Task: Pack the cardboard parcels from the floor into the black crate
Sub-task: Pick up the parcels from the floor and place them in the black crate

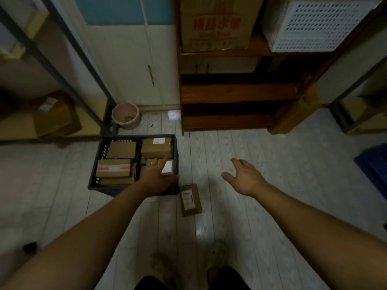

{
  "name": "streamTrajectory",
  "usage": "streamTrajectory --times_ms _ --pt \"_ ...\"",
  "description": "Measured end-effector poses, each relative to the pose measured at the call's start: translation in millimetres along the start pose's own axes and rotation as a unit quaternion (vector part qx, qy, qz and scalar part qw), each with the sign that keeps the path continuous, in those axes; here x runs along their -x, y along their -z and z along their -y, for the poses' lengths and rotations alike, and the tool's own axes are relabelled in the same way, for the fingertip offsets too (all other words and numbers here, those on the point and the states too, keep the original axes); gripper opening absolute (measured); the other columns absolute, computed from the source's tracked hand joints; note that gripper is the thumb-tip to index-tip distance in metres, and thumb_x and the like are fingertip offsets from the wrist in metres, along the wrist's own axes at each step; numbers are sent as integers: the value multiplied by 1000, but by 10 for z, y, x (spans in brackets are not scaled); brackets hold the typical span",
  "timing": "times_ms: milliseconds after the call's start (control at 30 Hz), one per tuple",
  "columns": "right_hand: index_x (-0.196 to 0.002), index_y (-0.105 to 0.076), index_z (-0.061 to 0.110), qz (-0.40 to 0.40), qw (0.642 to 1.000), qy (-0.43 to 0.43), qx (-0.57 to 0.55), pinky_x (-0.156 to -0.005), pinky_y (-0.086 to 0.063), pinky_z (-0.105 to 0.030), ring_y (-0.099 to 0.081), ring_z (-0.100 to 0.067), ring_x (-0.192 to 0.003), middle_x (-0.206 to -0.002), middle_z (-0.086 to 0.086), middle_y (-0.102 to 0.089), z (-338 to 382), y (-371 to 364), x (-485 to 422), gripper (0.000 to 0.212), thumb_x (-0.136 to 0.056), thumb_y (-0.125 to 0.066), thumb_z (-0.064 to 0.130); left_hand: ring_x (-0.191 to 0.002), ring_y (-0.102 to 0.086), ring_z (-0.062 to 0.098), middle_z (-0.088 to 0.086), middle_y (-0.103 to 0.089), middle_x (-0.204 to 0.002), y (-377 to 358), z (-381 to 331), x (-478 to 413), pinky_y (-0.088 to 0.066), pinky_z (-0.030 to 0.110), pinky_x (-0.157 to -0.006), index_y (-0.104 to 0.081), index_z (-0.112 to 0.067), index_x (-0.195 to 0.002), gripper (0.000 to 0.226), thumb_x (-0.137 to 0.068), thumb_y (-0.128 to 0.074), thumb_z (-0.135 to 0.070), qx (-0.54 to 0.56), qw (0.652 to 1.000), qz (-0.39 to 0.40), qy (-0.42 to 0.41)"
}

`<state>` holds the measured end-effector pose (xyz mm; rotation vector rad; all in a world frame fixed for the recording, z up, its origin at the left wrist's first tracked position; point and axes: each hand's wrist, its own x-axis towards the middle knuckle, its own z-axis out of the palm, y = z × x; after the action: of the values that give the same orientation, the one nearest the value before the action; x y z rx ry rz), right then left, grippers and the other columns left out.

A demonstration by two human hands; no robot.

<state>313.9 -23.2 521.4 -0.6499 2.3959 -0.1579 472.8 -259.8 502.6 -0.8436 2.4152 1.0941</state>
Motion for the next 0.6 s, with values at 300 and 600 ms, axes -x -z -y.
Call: streamTrajectory --times_ms 300,600 --pt "-153 -10 20 48 997 -18 -66 -117 -15 -37 -14 -25 -146 -160 -7 -12 -102 -1248 -799 76 -94 -40 58 -143 -20 29 1 -17 -157 -961 973 -603 -27 52 -113 -15 -29 -150 86 -81 -63 -50 18 999 37 27" --pt "-153 -10 19 83 994 16 -72 -115 -17 -35 -17 -24 -145 -159 -7 -15 -592 -3248 -2309 76 -94 -43 55 -143 -21 26 6 -16 -157 -2605 2279 -1963 -23 39 -114 -14 -25 -150 76 -90 -58 -36 111 987 36 115"
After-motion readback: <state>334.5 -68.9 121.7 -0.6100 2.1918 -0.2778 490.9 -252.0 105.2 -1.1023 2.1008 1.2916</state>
